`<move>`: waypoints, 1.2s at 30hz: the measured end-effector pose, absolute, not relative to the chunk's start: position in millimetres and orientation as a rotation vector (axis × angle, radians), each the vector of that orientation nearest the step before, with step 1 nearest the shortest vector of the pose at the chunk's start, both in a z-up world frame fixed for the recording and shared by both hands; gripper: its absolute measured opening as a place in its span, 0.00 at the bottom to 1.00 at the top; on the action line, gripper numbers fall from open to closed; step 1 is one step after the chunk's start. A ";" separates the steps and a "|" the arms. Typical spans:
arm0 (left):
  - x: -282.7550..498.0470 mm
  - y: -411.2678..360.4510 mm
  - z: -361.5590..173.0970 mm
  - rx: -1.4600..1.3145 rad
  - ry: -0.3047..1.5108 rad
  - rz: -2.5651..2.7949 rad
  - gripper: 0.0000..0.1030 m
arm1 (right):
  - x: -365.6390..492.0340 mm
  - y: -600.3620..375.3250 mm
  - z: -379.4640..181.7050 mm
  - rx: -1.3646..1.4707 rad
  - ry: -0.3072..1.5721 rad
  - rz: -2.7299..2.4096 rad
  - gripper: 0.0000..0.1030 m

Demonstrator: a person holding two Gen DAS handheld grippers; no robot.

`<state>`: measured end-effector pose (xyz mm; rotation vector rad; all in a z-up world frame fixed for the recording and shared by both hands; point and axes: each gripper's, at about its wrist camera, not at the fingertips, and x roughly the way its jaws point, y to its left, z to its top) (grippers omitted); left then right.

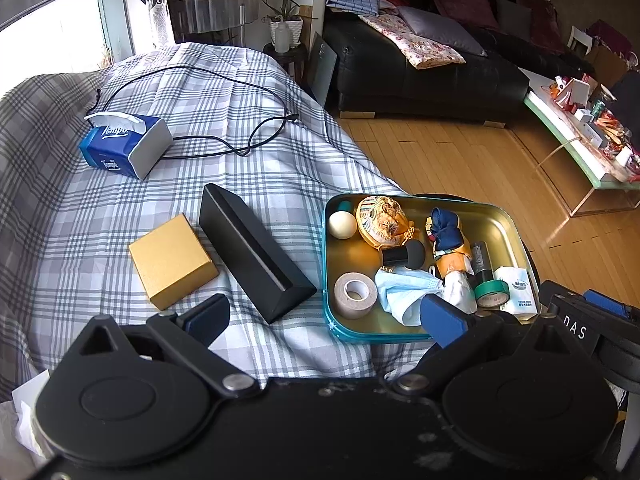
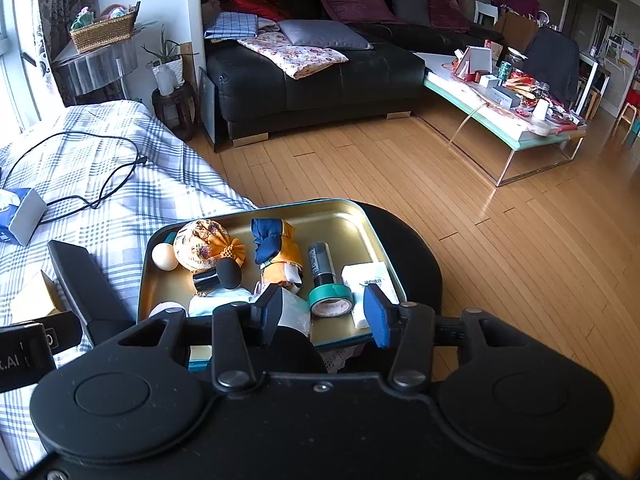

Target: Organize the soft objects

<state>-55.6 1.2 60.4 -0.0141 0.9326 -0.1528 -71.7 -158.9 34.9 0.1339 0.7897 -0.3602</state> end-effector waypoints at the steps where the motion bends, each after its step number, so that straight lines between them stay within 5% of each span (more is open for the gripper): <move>1: -55.6 1.4 60.1 -0.014 0.933 -0.153 0.99 | -71.7 -159.0 34.7 0.133 0.790 -0.359 0.46; 36: -58.3 -0.2 56.2 0.002 0.938 -0.155 0.99 | -71.4 -158.5 32.9 0.136 0.798 -0.355 0.46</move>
